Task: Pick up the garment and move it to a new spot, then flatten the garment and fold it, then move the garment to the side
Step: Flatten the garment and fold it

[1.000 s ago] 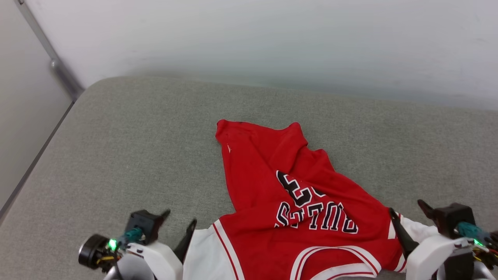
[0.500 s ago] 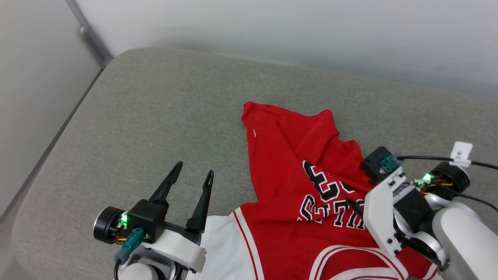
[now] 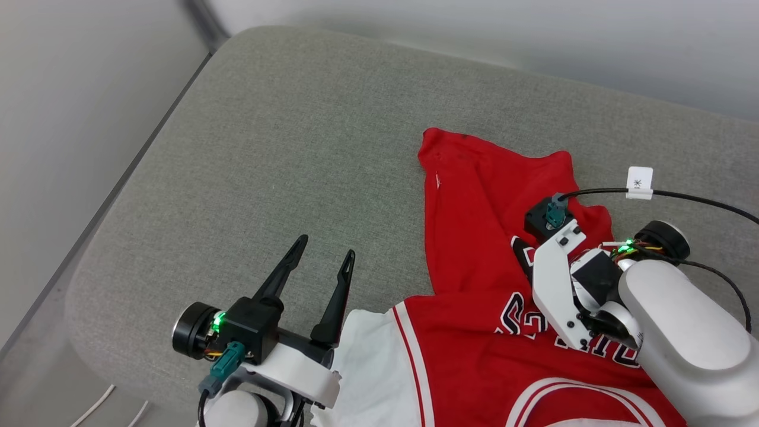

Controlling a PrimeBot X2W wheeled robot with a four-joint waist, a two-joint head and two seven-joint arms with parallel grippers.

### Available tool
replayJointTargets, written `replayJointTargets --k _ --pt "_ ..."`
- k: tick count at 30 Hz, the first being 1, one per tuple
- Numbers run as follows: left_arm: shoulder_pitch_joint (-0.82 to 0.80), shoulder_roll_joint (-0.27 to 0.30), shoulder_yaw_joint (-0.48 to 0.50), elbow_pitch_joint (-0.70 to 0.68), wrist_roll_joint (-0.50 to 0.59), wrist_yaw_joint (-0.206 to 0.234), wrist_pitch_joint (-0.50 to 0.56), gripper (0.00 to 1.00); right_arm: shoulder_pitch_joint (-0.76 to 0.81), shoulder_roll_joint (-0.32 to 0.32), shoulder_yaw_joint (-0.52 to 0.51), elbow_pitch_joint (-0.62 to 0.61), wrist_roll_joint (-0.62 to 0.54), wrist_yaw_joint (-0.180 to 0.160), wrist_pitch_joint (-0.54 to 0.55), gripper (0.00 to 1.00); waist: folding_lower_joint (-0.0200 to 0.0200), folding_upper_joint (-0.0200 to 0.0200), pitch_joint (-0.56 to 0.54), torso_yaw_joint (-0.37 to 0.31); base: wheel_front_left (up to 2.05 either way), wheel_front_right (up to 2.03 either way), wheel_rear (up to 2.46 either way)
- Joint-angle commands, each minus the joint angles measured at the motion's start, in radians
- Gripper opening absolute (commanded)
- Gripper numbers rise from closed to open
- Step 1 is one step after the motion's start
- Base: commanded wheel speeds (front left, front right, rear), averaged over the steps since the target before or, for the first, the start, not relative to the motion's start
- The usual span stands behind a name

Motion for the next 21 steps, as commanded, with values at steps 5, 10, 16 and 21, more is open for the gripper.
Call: replayJointTargets --k 5,10,16,21 --pt "-0.021 -0.02 0.0 0.009 0.007 -0.009 -0.007 1.0 -0.026 0.019 0.058 0.109 0.021 0.0 -0.034 1.0 0.0 0.0 0.032 0.026 0.0 0.0 0.0" --pt "-0.028 -0.035 0.011 0.009 0.014 -0.018 -0.008 1.0 -0.041 -0.011 0.118 0.183 0.042 -0.001 -0.072 0.09 0.0 0.0 0.051 0.032 0.0 0.0 0.0" --pt "-0.02 -0.044 0.027 0.006 0.026 -0.027 -0.008 1.0 -0.084 -0.035 0.138 0.236 0.074 -0.001 -0.129 0.0 0.0 0.0 0.059 0.024 0.0 0.0 0.0" --pt "-0.014 -0.045 0.042 0.009 0.034 -0.033 -0.007 1.0 -0.14 -0.064 0.082 0.3 0.045 -0.006 -0.199 0.0 0.0 0.0 0.05 0.012 0.0 0.0 0.0"
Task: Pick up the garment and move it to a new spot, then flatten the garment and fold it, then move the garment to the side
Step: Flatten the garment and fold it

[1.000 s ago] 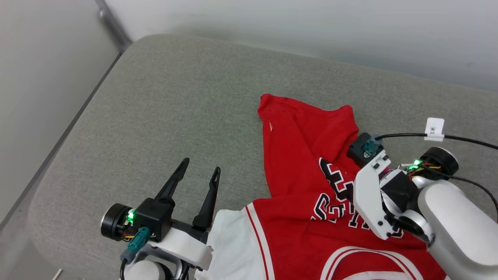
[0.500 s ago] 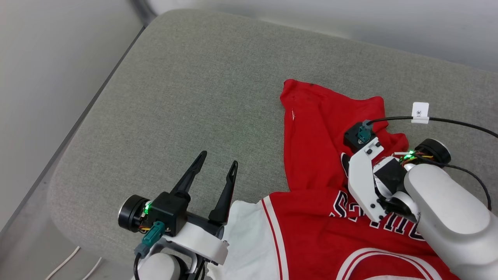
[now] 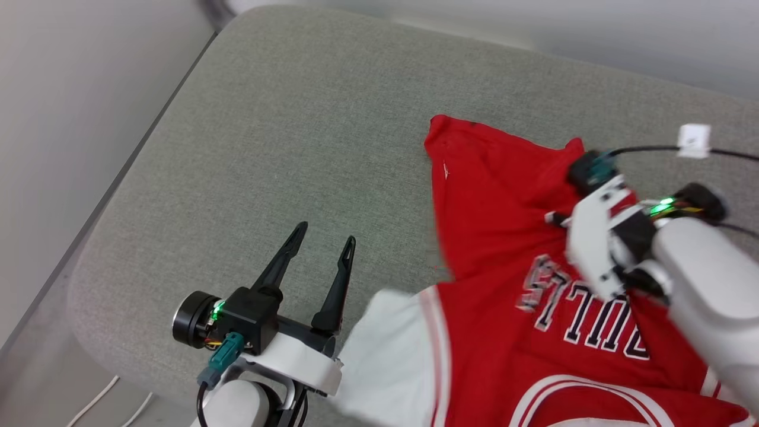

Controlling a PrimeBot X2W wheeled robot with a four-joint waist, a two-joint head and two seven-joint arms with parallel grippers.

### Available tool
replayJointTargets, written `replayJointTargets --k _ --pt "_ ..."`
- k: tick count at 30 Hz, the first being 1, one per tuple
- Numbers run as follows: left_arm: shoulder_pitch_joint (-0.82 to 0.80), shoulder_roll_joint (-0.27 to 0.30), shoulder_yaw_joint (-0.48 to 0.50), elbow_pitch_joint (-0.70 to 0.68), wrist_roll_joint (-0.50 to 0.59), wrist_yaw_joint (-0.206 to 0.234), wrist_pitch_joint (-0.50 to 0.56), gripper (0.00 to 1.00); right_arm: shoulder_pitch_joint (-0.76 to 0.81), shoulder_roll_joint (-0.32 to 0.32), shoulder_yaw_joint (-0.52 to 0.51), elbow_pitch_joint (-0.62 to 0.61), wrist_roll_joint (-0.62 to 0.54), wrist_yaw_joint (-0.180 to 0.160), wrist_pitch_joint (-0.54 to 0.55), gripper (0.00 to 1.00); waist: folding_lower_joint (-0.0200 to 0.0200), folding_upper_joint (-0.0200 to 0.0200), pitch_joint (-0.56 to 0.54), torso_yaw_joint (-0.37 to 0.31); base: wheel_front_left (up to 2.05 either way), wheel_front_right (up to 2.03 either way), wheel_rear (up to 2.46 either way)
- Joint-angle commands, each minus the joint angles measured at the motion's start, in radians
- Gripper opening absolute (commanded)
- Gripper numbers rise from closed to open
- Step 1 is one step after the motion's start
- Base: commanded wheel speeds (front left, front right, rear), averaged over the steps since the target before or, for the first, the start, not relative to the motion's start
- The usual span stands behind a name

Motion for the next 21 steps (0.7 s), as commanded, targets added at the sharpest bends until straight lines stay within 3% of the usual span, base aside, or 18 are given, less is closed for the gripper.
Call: replayJointTargets --k 1,12,16,17,18,21 --pt "0.004 -0.002 0.004 -0.001 0.005 -0.005 -0.002 1.0 0.007 -0.044 -0.004 0.035 -0.013 -0.012 0.005 0.0 0.0 0.0 -0.003 -0.003 0.0 0.0 0.0" --pt "0.018 -0.007 0.035 -0.006 0.024 -0.018 -0.002 1.0 -0.087 -0.076 -0.244 0.269 -0.192 -0.008 -0.165 0.0 0.0 0.0 -0.014 -0.039 0.0 0.0 0.0" --pt "0.015 -0.008 0.044 -0.004 0.026 -0.022 -0.002 1.0 -0.083 -0.056 -0.303 0.32 -0.236 -0.008 -0.234 0.0 0.0 0.0 -0.015 -0.057 0.0 0.0 0.0" --pt "0.014 -0.008 0.047 -0.002 0.027 -0.024 -0.002 1.0 -0.081 -0.05 -0.307 0.326 -0.254 -0.008 -0.254 0.32 0.0 0.0 -0.017 -0.064 0.0 0.0 0.0" --pt "0.013 -0.007 0.049 -0.002 0.029 -0.023 -0.002 1.0 -0.082 -0.042 -0.318 0.332 -0.265 -0.008 -0.277 1.0 0.0 0.0 -0.019 -0.071 0.0 0.0 0.0" --pt "0.015 0.001 0.056 0.011 0.031 -0.024 -0.002 1.0 -0.072 0.002 -0.335 0.332 -0.279 -0.007 -0.356 1.0 0.0 0.0 -0.037 -0.097 0.0 0.0 0.0"
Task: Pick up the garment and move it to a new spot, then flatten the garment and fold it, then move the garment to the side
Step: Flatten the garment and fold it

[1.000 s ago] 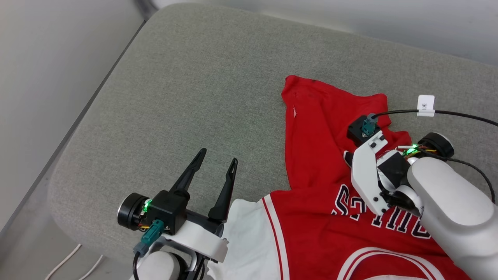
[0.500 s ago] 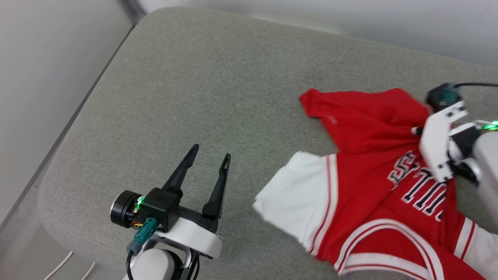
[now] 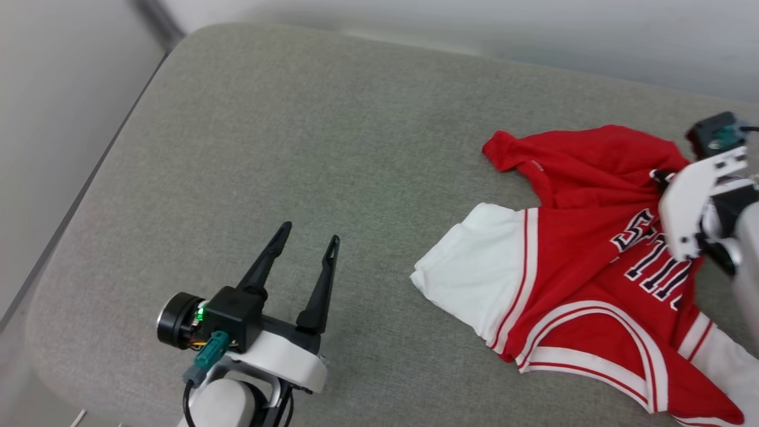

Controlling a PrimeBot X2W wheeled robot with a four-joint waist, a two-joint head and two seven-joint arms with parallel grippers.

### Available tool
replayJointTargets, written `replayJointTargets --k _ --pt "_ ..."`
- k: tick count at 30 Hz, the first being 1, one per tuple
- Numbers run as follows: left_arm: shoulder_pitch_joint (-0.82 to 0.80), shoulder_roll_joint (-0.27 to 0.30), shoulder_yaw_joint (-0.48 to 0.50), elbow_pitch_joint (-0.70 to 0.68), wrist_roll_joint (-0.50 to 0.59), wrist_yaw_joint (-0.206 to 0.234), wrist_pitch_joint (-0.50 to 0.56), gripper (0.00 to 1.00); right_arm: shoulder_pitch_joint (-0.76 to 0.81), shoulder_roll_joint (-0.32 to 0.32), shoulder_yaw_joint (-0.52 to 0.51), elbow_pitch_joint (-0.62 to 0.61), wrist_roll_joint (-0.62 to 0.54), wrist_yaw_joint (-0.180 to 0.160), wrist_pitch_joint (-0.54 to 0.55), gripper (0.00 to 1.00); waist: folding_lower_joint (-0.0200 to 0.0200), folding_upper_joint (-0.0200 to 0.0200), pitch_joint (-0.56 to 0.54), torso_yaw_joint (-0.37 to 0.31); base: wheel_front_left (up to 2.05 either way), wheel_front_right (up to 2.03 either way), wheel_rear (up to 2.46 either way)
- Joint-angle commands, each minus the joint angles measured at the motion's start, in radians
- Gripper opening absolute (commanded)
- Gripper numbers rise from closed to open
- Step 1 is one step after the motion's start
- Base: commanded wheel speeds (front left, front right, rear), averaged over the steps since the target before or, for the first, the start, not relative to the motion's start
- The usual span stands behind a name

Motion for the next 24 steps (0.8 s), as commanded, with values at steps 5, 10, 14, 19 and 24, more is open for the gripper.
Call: replayJointTargets --k 5,10,14,19,24 --pt "0.009 0.022 0.023 0.006 -0.006 -0.001 -0.002 1.0 0.03 0.039 0.015 -0.062 0.01 -0.001 -0.154 1.0 -0.0002 0.0 -0.06 -0.073 0.0 0.0 0.0" --pt "0.026 0.034 0.054 -0.01 -0.024 0.003 -0.002 1.0 0.074 0.03 -0.011 -0.155 0.056 -0.001 -0.302 1.0 -0.0002 0.0 -0.104 -0.144 0.0 0.0 0.0" --pt "0.04 0.034 0.085 -0.029 -0.042 0.008 -0.002 1.0 0.135 0.017 -0.058 -0.243 0.055 -0.001 -0.384 1.0 -0.0002 0.0 -0.127 -0.198 0.0 0.0 0.0" --pt "0.069 0.035 0.121 -0.042 -0.055 0.014 -0.003 1.0 0.261 0.019 -0.179 -0.385 0.016 -0.001 -0.445 1.0 -0.0002 0.0 -0.148 -0.257 0.0 0.0 0.0" --pt "0.099 0.036 0.127 -0.04 -0.059 0.004 -0.003 1.0 0.448 0.078 -0.337 -0.573 -0.031 -0.001 -0.428 1.0 -0.0002 0.0 -0.164 -0.302 0.0 0.0 0.0"
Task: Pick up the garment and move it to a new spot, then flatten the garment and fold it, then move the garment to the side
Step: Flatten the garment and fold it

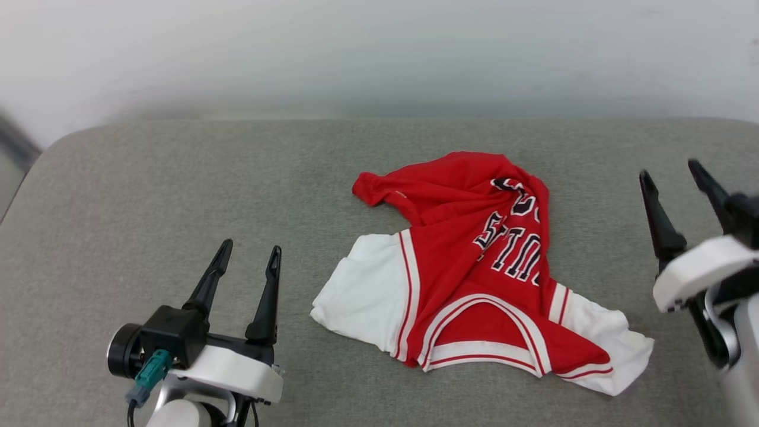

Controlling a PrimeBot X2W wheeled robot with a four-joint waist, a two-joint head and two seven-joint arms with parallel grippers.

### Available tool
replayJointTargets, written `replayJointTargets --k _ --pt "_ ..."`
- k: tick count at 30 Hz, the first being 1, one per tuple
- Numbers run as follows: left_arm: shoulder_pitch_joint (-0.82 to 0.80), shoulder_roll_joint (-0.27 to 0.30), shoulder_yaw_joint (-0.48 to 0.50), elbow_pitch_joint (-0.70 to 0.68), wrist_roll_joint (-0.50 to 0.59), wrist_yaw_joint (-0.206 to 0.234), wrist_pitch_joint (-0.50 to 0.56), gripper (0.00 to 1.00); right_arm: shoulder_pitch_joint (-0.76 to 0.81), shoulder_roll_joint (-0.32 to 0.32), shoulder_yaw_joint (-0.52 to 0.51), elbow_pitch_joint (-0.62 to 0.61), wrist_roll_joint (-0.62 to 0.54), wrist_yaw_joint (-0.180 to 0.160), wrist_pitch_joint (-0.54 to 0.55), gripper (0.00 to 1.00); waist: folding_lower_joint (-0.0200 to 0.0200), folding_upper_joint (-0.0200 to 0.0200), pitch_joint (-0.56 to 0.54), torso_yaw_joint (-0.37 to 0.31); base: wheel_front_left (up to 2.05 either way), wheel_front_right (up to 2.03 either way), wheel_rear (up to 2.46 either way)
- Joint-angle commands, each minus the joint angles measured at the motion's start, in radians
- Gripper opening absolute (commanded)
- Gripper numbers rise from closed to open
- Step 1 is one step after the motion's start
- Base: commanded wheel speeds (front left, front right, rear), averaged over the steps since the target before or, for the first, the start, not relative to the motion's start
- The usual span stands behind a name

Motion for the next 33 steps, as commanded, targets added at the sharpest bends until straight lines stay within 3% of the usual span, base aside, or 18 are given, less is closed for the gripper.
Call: replayJointTargets --k 1,7,14,21,22,23,24,27,33 --pt "0.012 0.006 -0.001 0.002 -0.003 -0.005 -0.002 1.0 0.041 0.018 -0.025 -0.035 -0.008 -0.001 0.008 1.0 0.0 -0.0001 -0.012 -0.02 0.0 0.0 0.0" --pt "0.023 0.011 -0.021 0.005 0.005 -0.009 0.013 1.0 0.266 0.129 -0.129 -0.28 -0.059 -0.001 0.063 1.0 0.0 -0.0001 -0.009 -0.051 0.0 0.0 0.0" --pt "0.041 0.016 -0.027 0.017 0.008 0.027 0.073 1.0 0.4 0.214 -0.189 -0.475 -0.073 -0.001 0.113 1.0 0.0 -0.0001 0.021 -0.091 0.0 0.0 0.0" --pt "-0.037 0.048 -0.059 0.025 -0.007 0.048 0.396 1.0 0.421 0.227 -0.207 -0.572 -0.083 -0.001 0.163 1.0 0.0 -0.0001 0.076 -0.12 0.0 0.0 0.0" --pt "-0.045 0.058 -0.073 0.034 -0.006 0.045 0.459 1.0 0.417 0.226 -0.209 -0.578 -0.083 -0.001 0.164 1.0 0.0 -0.0001 0.084 -0.123 0.0 0.0 0.0" --pt "-0.084 0.09 -0.101 0.041 0.002 0.042 0.631 1.0 0.407 0.231 -0.209 -0.588 -0.088 -0.001 0.159 1.0 0.0 -0.0001 0.105 -0.134 0.0 0.0 0.0" --pt "-0.096 0.1 -0.106 0.04 0.004 0.046 0.671 1.0 0.405 0.234 -0.207 -0.588 -0.09 -0.001 0.157 1.0 0.0 -0.0001 0.111 -0.137 0.0 0.0 0.0" --pt "-0.112 0.121 -0.124 0.036 0.013 0.04 0.76 1.0 0.401 0.241 -0.203 -0.58 -0.092 -0.001 0.154 1.0 0.0 -0.0001 0.13 -0.146 0.0 0.0 0.0" --pt "-0.12 0.132 -0.141 0.065 0.002 0.033 0.832 0.97 0.396 0.248 -0.204 -0.562 -0.104 -0.001 0.138 1.0 0.0 -0.0001 0.157 -0.151 0.0 0.0 0.0"
